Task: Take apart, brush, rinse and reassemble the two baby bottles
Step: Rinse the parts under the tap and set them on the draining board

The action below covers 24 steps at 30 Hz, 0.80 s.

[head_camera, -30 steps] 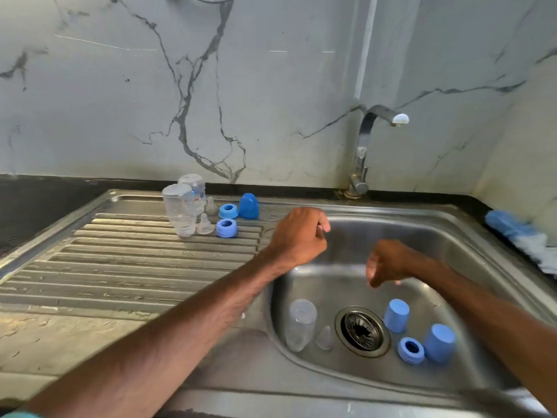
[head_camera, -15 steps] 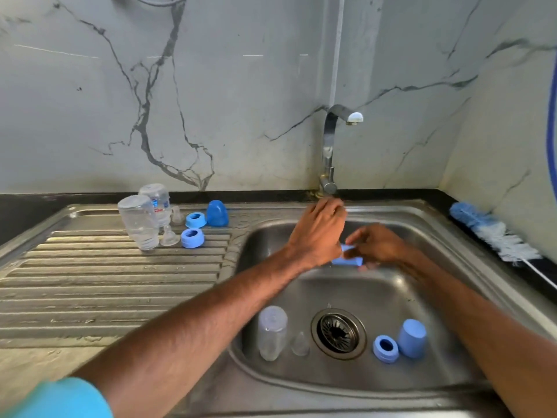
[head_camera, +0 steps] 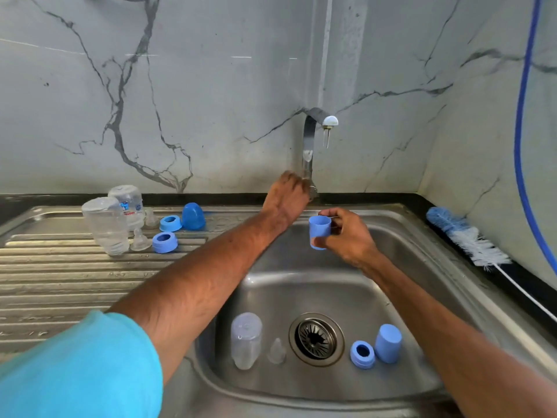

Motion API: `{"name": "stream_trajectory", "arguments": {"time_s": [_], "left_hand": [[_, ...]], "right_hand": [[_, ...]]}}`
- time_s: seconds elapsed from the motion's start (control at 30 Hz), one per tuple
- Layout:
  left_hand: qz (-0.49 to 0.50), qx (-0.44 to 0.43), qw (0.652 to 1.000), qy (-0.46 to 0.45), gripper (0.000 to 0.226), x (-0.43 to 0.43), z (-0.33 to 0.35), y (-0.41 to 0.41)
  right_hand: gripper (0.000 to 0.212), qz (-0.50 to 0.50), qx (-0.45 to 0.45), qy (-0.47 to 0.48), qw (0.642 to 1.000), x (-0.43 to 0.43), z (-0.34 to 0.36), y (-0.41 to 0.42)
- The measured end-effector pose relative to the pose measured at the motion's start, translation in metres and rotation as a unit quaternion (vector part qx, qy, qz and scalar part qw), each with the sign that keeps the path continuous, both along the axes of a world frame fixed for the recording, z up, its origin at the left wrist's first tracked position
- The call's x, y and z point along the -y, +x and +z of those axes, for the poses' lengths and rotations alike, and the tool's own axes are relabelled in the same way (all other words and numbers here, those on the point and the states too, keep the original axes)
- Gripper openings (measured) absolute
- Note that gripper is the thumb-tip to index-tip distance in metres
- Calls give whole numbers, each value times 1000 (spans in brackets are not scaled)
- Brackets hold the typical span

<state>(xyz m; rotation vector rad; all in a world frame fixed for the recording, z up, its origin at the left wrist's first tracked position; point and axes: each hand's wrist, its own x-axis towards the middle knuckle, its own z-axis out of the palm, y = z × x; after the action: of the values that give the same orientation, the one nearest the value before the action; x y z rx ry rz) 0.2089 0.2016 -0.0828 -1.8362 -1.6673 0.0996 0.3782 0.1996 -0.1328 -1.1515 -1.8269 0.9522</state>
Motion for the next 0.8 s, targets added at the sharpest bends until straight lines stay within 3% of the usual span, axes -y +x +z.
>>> {"name": "stream_trajectory", "arguments": {"time_s": [0.1,0.17,0.27,0.4,0.53,0.57,0.67,0.8], "left_hand": [[-2,143,988,-51,93,12,-20,-15],[-15,185,979,-90,104,22,-22,-21],[-37,322,942,-87,92,33,-29,-19],[-15,544,838,-40,60,50,-55,-3],[-3,750,659,-47,44,50,-69,12],[-7,773,633,-47,44,50,-71,13],[-16,799,600,-45,43,50,-76,18],[-20,819,572,-42,41,50,-79,17]], "right_hand": [[59,-28,8,13,999,4,-3,-9],[60,-38,18,32,999,2,4,-12],[59,-65,-13,99,993,-4,18,-13],[61,-43,74,113,990,3,7,-15],[58,-58,42,148,986,2,11,-19],[58,-57,40,149,986,2,11,-20],[59,-51,66,106,991,2,2,-19],[61,-60,48,129,989,3,5,-17]]}}
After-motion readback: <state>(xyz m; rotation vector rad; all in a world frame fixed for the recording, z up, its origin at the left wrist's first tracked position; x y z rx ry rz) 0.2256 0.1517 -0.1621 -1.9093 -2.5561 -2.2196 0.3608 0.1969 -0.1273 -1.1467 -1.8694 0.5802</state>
